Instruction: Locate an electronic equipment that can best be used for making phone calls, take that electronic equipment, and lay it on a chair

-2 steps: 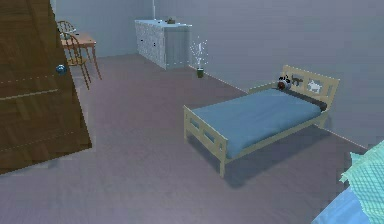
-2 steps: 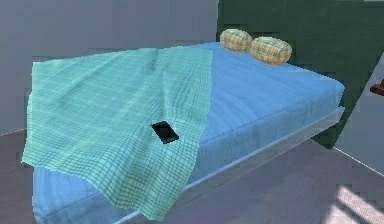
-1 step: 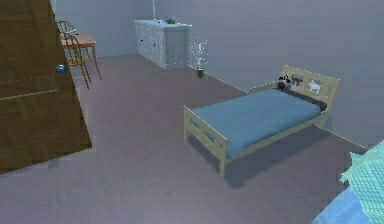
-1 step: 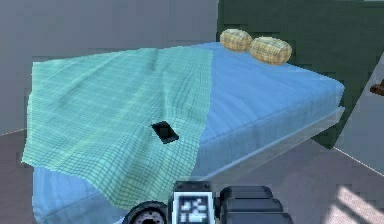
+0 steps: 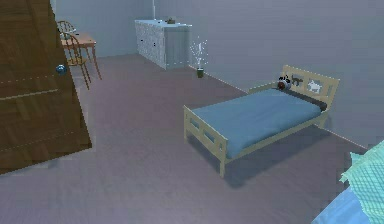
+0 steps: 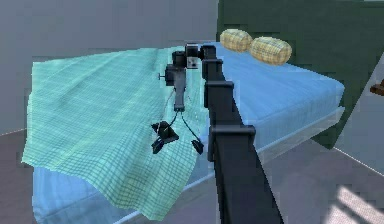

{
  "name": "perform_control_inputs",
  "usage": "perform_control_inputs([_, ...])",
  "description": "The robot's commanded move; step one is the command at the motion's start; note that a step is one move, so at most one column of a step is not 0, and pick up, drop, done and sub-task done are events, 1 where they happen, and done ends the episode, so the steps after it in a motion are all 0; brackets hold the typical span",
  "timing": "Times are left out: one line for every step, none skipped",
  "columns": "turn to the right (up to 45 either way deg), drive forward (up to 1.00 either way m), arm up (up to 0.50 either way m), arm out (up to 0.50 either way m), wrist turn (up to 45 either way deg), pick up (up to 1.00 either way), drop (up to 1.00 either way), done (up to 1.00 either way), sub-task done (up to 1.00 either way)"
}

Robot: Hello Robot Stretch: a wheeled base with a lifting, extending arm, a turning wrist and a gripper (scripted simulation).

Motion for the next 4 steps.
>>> perform_control_inputs([0.0, 0.00, 0.00, 0.00, 45.0, 0.00, 0.00, 0.00, 0.00])
perform_control_inputs([0.0, 0.00, 0.00, 0.00, 45.0, 0.00, 0.00, 0.00, 0.00])
perform_control_inputs([0.0, 0.00, 0.00, 0.00, 45.0, 0.00, 0.00, 0.00, 0.00])
perform_control_inputs([0.0, 0.00, 0.00, 0.00, 12.0, 0.00, 0.00, 0.00, 0.00])
